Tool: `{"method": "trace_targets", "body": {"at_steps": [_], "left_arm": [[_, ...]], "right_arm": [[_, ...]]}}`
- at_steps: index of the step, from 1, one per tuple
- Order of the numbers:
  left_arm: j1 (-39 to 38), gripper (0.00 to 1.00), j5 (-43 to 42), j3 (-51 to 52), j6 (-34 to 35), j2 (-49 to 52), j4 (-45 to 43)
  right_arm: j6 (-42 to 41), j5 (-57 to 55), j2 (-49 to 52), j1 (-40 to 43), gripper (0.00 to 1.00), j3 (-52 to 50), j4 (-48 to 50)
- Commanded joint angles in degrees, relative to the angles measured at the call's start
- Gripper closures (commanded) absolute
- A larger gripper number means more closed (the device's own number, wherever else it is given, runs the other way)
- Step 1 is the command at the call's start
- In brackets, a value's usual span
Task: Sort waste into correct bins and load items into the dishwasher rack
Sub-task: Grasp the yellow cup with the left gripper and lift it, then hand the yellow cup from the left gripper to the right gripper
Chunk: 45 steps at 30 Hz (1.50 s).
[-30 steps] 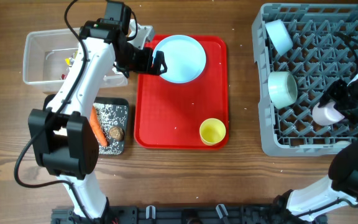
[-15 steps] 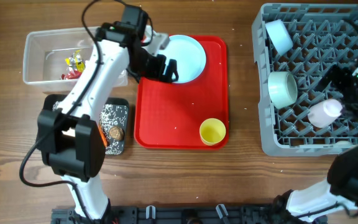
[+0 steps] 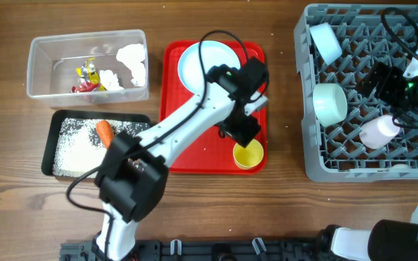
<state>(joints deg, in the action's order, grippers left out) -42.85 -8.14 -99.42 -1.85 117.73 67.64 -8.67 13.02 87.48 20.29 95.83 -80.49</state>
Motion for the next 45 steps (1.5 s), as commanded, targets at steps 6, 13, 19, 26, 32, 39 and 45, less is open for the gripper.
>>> {"method": "trace_targets", "body": {"at_steps": [6, 13, 19, 26, 32, 39, 45], "left_arm": [[-0.3, 0.78, 4.5, 0.2, 2.5, 4.8, 0.9], [0.2, 0.96, 5.5, -1.1, 2.8, 4.4, 2.0], [8.2, 0.96, -7.6, -11.1, 5.5, -1.3, 3.2], [27.5, 0.96, -56.8, -11.4, 1.8, -3.7, -5.0], [31.3, 0.96, -74.0, -11.4, -4.2, -3.7, -4.9], [31.0, 0.96, -77.4, -11.4, -5.5, -3.7, -4.9], [30.7, 0.96, -77.4, -11.4, -5.5, -3.7, -4.9]], "right_arm": [[1.2, -1.4, 0.3, -0.2, 0.02, 0.4, 0.1], [1.1, -1.2, 0.3, -0.2, 0.02, 0.4, 0.1], [7.1, 12.9, 0.3, -1.7, 0.02, -0.2, 1.3], [14.6, 45.1, 0.4, -12.2, 0.01, -9.0, 18.5], [0.8, 57.6, 0.5, -21.2, 0.00, -19.1, 48.5], [-5.7, 59.5, 0.5, -26.3, 0.01, -20.4, 62.4], [-6.6, 59.7, 0.5, -28.9, 0.21, -20.4, 65.3]]}}
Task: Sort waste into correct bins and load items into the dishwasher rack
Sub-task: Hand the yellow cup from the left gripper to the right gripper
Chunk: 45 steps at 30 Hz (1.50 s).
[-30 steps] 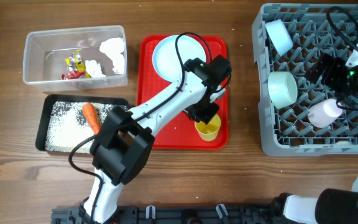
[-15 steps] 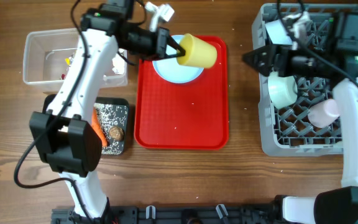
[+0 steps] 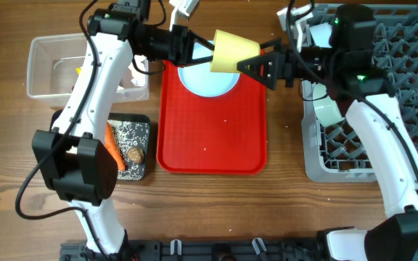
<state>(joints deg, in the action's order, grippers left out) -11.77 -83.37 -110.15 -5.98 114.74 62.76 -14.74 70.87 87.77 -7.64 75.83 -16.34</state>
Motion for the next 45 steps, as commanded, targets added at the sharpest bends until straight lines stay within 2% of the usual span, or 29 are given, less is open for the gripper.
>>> {"method": "trace_targets", "body": {"at_steps": [1, 2, 5, 8, 9, 11, 12, 13, 17, 19, 23, 25, 29, 36, 38, 45], "left_arm": [[-0.4, 0.96, -2.1, -0.7, -1.3, -0.7, 0.0], [-0.4, 0.96, -2.1, -0.7, -1.3, -0.7, 0.0], [-0.4, 0.96, -2.1, -0.7, -1.3, -0.7, 0.0], [-0.7, 0.95, -2.0, -0.7, -1.4, -0.7, 0.0], [-0.9, 0.87, -1.3, -0.7, -1.3, -0.7, 0.0], [-1.3, 0.82, -0.5, -0.7, -1.3, -0.7, 0.0], [-1.5, 0.83, -0.5, -0.7, -1.3, -0.7, 0.0], [-1.6, 0.94, -0.5, -0.7, -1.3, -0.7, 0.0], [-1.9, 0.96, -0.5, -0.7, -1.3, -0.7, 0.0], [-1.9, 0.96, -0.6, -0.7, -1.3, -0.7, 0.0], [-1.9, 0.96, -0.6, -0.7, -1.3, -0.7, 0.0], [-1.9, 0.96, -0.6, -0.7, -1.3, -0.7, 0.0], [-1.9, 0.96, -0.6, -0.7, -1.3, -0.7, 0.0], [-1.9, 0.96, -0.6, -0.7, -1.3, -0.7, 0.0], [-1.9, 0.96, -0.6, -0.7, -1.3, -0.7, 0.0], [-1.9, 0.71, -0.5, -0.7, -1.3, -0.7, 0.0]], "right_arm": [[-0.7, 1.9, 0.2, -1.0, 0.30, -0.4, 1.5], [-1.5, 1.9, 0.2, -1.1, 0.38, -0.4, 2.1], [-2.0, 1.9, 0.2, -1.1, 0.40, -0.4, 2.9], [-2.0, 2.1, 0.2, -1.1, 0.46, -0.4, 3.0], [-1.9, 2.1, 0.2, -1.1, 0.49, -0.4, 3.0], [-1.9, 2.1, 0.2, -1.1, 0.49, -0.4, 3.0], [-1.9, 2.1, 0.2, -1.1, 0.49, -0.4, 3.0], [-1.9, 2.1, 0.2, -1.1, 0.49, -0.4, 3.1], [-1.9, 2.1, 0.2, -1.1, 0.49, -0.4, 3.3], [-1.9, 2.1, 0.2, -1.1, 0.47, -0.4, 3.3], [-2.9, 2.1, 0.2, -1.1, 0.32, -0.4, 6.4], [-4.8, 3.0, 0.2, -1.1, 0.28, -0.4, 9.9], [-6.4, 3.8, 0.2, -1.1, 0.27, -0.4, 13.1], [-6.4, 5.1, 0.2, -1.1, 0.48, -0.4, 12.4], [-6.4, 5.3, 0.2, -1.1, 0.51, -0.4, 12.4], [-6.3, 5.3, 0.2, -1.1, 0.53, -0.4, 12.4]]}}
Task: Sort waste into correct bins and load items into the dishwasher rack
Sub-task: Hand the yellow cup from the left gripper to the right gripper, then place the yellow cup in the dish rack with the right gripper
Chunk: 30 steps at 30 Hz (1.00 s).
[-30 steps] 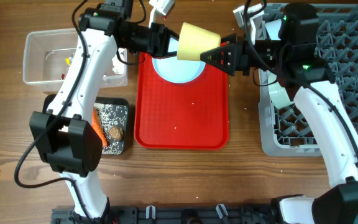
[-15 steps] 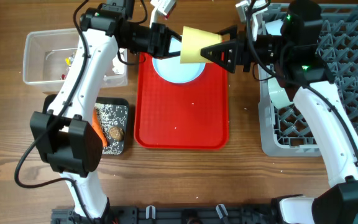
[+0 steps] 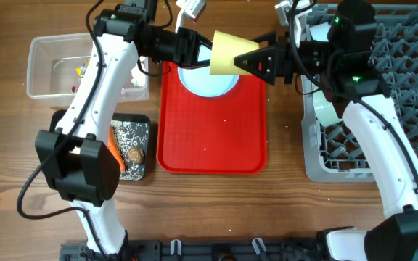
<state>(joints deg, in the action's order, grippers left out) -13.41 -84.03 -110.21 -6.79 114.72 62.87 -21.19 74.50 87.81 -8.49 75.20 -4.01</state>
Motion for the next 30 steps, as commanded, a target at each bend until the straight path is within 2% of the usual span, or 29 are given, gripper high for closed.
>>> {"method": "trace_targets", "body": {"at_steps": [1, 5, 10, 13, 17, 20, 23, 25, 27, 30], "left_arm": [[-0.3, 0.69, 0.1, -0.6, -0.5, -0.7, -0.1], [-0.3, 0.67, 0.1, -0.6, -0.5, -0.7, -0.1], [-0.2, 0.64, 0.1, -0.6, -0.5, -0.7, -0.1], [-0.2, 0.63, 0.1, -0.6, -0.5, -0.7, -0.1], [-0.3, 0.60, 4.6, -0.6, -0.5, -0.7, 0.6], [-0.3, 0.59, 12.3, -0.6, -0.5, -0.7, 1.8], [-0.3, 0.57, 27.7, -0.6, -0.5, -0.7, 3.0], [-0.3, 0.57, 41.4, -0.6, -0.5, -0.7, 3.0], [-0.3, 0.53, 50.4, -0.6, -0.5, -0.7, 2.9], [-0.3, 0.47, 56.5, -0.6, -0.5, -0.7, 2.9]], "right_arm": [[0.2, 1.7, 0.2, -0.2, 0.53, 0.3, 0.1], [0.5, 1.6, 0.2, 0.8, 0.53, 0.2, -0.5], [6.2, 3.3, 0.2, 5.0, 0.53, 0.2, -8.1], [7.3, 5.1, 0.2, 7.3, 0.53, 0.2, -8.9], [6.3, 5.5, 0.0, 11.5, 0.53, 0.3, -10.3], [6.2, 5.0, 0.0, 14.3, 0.53, 0.3, -13.0], [8.3, -0.5, -0.4, 17.2, 0.53, 0.3, -19.8], [12.3, -10.8, -1.5, 18.3, 0.53, 0.5, -28.9], [15.3, -23.9, -2.6, 18.3, 0.53, 1.7, -38.0], [16.7, -38.2, -3.8, 18.4, 0.52, 5.3, -48.1]]}}
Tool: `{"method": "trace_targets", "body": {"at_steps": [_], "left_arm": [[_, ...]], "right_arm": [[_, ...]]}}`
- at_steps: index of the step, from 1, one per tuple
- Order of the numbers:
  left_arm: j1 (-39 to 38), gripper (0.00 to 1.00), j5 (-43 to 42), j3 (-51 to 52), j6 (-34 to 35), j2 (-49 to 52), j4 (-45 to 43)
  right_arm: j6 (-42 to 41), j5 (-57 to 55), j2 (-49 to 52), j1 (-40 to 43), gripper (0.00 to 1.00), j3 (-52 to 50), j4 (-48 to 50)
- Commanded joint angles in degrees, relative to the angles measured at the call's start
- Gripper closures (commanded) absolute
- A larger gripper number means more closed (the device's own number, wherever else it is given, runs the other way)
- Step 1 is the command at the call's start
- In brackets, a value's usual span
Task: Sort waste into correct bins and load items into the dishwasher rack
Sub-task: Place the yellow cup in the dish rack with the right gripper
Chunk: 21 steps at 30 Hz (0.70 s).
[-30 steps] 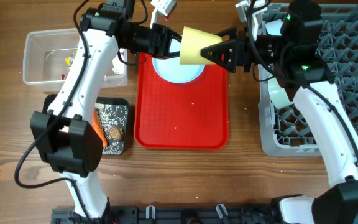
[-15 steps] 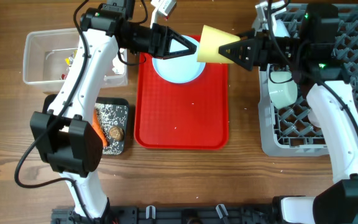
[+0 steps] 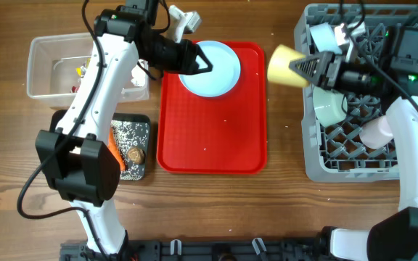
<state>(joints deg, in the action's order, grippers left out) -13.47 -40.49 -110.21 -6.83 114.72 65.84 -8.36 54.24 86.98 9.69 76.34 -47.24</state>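
Note:
The yellow cup (image 3: 281, 64) hangs on its side between the red tray (image 3: 212, 138) and the grey dishwasher rack (image 3: 369, 156), mouth turned left. My right gripper (image 3: 300, 67) is shut on its base end, reaching out from over the rack. My left gripper (image 3: 206, 68) hovers over the pale blue plate (image 3: 220, 72) at the tray's far end, open with nothing in it. A clear waste bin (image 3: 42, 90) stands far left, and a black tray (image 3: 138, 134) of white granules near left holds a carrot (image 3: 115, 151) and a brown lump (image 3: 133, 154).
The rack holds a white cup (image 3: 325, 34), a pale green cup (image 3: 330, 107) and a white bottle (image 3: 376, 134). The clear bin holds scraps of white paper and coloured wrappers. The left arm partly covers the bin and the black tray.
The left gripper has let go of the yellow cup and sits back over the blue plate. The right gripper now holds the cup alone, further right, at the rack's left edge.
First the left gripper was low on the red tray beside the yellow cup while the right gripper was over the rack. Then both grippers met on the cup held above the tray's far end. Now only the right gripper has it, beside the rack.

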Motion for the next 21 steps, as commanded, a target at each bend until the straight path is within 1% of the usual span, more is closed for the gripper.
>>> {"method": "trace_targets", "body": {"at_steps": [1, 4, 6, 10, 12, 16, 21], "left_arm": [[-0.2, 0.46, 13.7, -0.6, -0.5, -0.7, -0.1], [-0.2, 0.45, 14.3, -0.6, -0.5, -0.7, -0.1], [-0.2, 0.44, 14.3, -0.6, -0.5, -0.7, -0.1], [-0.2, 0.42, 15.1, -0.6, -0.5, -0.6, 0.0], [-0.2, 0.42, 15.1, -0.6, -0.5, -0.6, 0.0], [-0.2, 0.42, 15.1, -0.1, -0.5, -0.5, 0.1], [-0.2, 0.41, 15.1, 3.5, -0.5, -0.5, -1.1]], "right_arm": [[3.8, -21.5, -3.4, 0.7, 0.52, 5.8, -7.8], [3.7, -28.5, -3.8, 3.7, 0.53, 12.2, -15.7], [2.5, -35.5, -3.7, 7.4, 0.53, 16.6, -21.5], [-1.7, -49.0, -3.4, 14.3, 0.53, 18.4, -26.8], [-4.1, -53.4, -2.3, 18.7, 0.53, 18.3, -26.8], [-5.8, -53.6, 0.1, 24.8, 0.55, 18.3, -23.6], [-6.3, -53.6, 7.8, 29.4, 0.56, 18.1, -21.8]]}}
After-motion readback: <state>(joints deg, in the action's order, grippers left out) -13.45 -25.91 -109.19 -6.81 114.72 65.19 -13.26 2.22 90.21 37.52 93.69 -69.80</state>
